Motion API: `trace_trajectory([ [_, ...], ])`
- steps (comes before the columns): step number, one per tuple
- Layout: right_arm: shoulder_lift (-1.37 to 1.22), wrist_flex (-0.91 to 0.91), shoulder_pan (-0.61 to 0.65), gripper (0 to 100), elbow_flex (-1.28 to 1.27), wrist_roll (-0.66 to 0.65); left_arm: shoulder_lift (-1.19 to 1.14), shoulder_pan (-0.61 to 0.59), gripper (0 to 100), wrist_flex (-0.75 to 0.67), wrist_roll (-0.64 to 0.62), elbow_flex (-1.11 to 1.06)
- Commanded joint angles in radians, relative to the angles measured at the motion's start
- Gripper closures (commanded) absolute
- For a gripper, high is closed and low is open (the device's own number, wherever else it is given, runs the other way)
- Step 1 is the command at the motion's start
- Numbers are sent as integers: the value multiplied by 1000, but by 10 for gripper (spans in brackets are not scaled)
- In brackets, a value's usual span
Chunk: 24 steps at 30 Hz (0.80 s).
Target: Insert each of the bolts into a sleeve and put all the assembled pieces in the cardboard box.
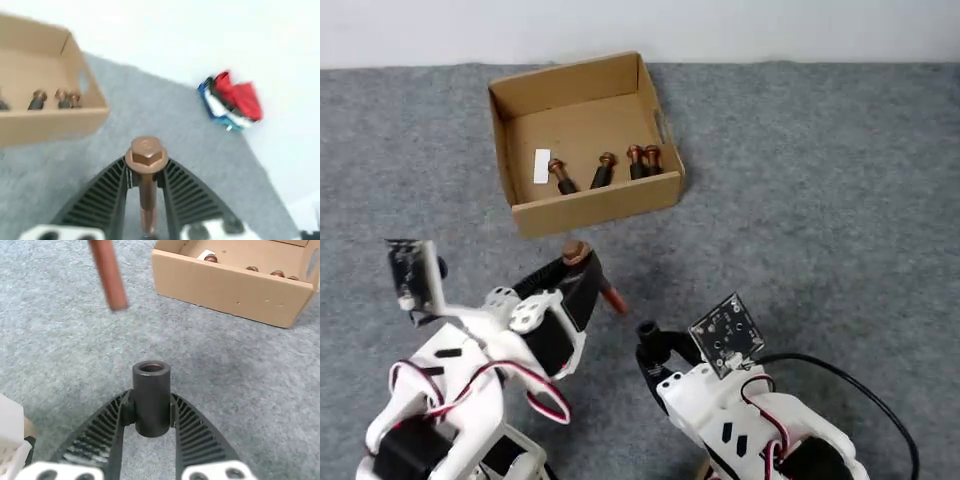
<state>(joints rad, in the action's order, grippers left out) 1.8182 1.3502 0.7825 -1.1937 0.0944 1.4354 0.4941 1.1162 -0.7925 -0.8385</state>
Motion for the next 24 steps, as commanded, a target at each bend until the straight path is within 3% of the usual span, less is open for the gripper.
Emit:
trace_trajectory([
  [1, -12, -39, 7, 991, 8, -29, 38, 5, 996, -54, 11, -28],
  [16, -12, -44, 51, 991, 8, -31, 43, 97, 996, -94, 35, -153],
  [24, -10, -44, 50, 991, 5, -31, 43, 100, 996, 5, 55, -143],
])
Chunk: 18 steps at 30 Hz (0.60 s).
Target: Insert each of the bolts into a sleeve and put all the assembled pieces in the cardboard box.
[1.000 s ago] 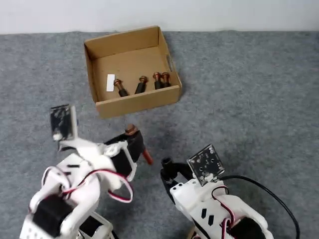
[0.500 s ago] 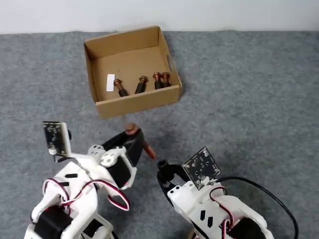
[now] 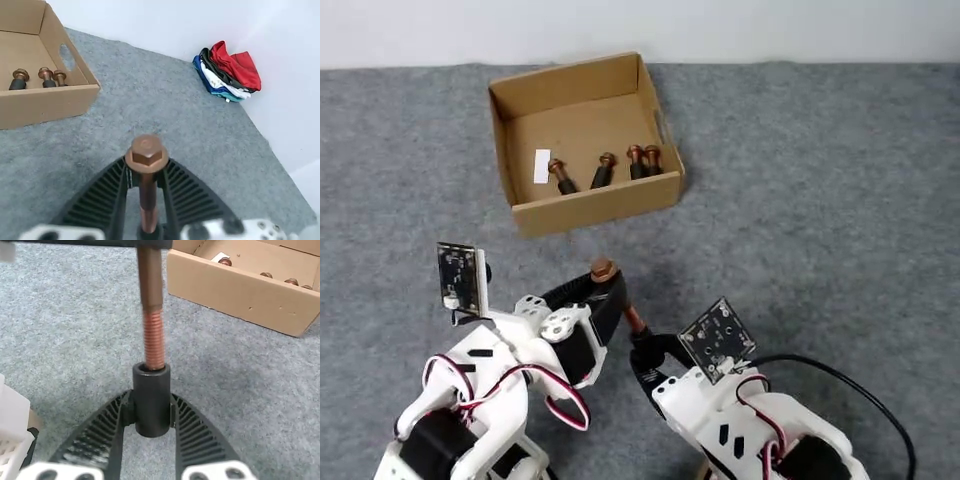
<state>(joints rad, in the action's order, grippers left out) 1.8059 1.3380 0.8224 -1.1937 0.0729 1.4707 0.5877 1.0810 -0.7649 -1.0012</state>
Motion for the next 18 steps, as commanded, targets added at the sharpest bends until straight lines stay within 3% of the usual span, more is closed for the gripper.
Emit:
trace_trajectory([
  [1, 2, -31, 10, 991, 5, -9, 8, 6, 996, 55, 40, 19],
  [5, 2, -30, 10, 991, 5, -9, 8, 9, 996, 117, 57, 58],
  [9, 2, -30, 10, 991, 2, -9, 8, 86, 996, 155, 57, 82],
  [13, 2, -30, 10, 991, -2, -9, 3, 129, 996, 161, 61, 12],
  [18, 2, -30, 10, 991, -2, -9, 3, 140, 991, 166, 161, -105],
])
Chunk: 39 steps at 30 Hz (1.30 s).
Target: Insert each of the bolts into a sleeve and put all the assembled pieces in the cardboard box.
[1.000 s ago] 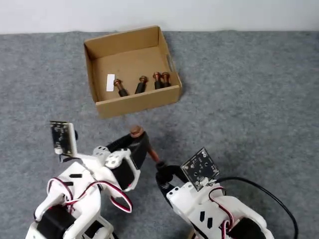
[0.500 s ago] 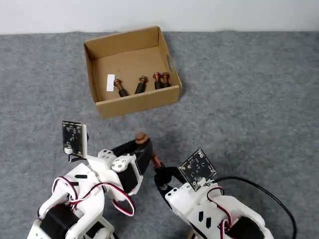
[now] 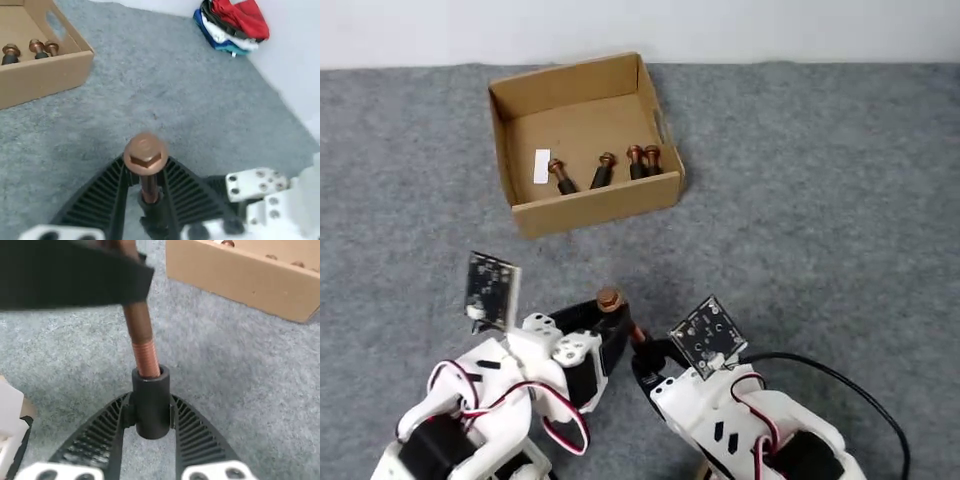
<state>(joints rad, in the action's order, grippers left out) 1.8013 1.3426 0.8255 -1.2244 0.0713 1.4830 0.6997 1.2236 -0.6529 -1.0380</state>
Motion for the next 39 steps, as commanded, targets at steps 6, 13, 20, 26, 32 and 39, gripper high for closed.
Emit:
trace_trajectory([
  [6, 7, -35, 7, 991, 28, -8, -11, 28, 839, 60, 64, -99],
  [13, 7, -35, 7, 991, 26, -8, -11, 23, 750, 100, 74, -70],
  [20, 5, -35, 7, 991, 25, -8, -11, -8, 708, 176, 72, 15],
  [26, 5, -35, 7, 991, 18, -9, -12, -114, 708, 180, 78, 162],
  [32, 5, -35, 5, 991, 17, -9, -9, -224, 724, 173, 78, 259],
  [39, 8, -35, -79, 991, 15, -9, -5, -385, 976, 172, 169, 122],
])
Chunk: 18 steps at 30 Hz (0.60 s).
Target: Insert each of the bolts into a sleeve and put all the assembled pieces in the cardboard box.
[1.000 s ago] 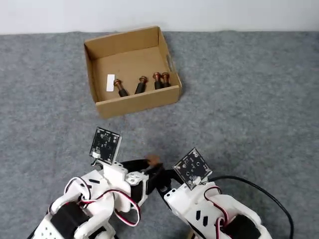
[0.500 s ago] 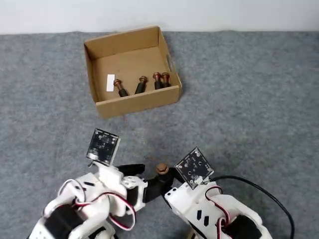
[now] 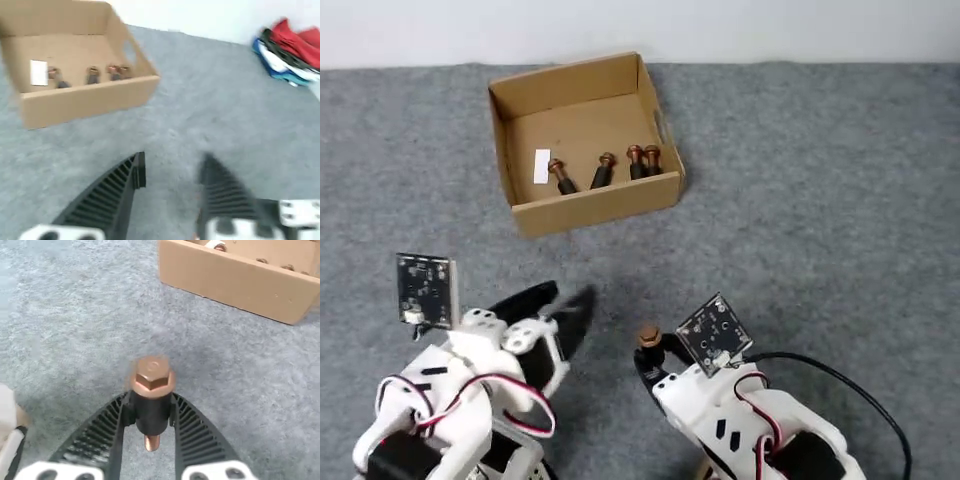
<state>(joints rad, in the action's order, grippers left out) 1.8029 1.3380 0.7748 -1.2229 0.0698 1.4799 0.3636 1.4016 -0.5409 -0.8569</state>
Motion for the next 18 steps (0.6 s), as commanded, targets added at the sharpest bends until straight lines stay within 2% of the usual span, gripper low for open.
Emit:
trace_trajectory([
  [1, 7, -30, -39, 991, 14, -8, -2, -66, 974, -17, 69, -104],
  [4, 8, -30, -87, 991, 14, -6, -2, -127, 995, -121, 106, -269],
  [7, 10, -31, -143, 991, 14, -3, -2, -169, 995, -250, 213, -432],
  [14, 10, -30, -229, 990, 12, -3, -2, -180, 995, -621, 407, -808],
  [18, 10, -28, -280, 990, 11, -3, 0, -180, 994, -638, 417, -826],
])
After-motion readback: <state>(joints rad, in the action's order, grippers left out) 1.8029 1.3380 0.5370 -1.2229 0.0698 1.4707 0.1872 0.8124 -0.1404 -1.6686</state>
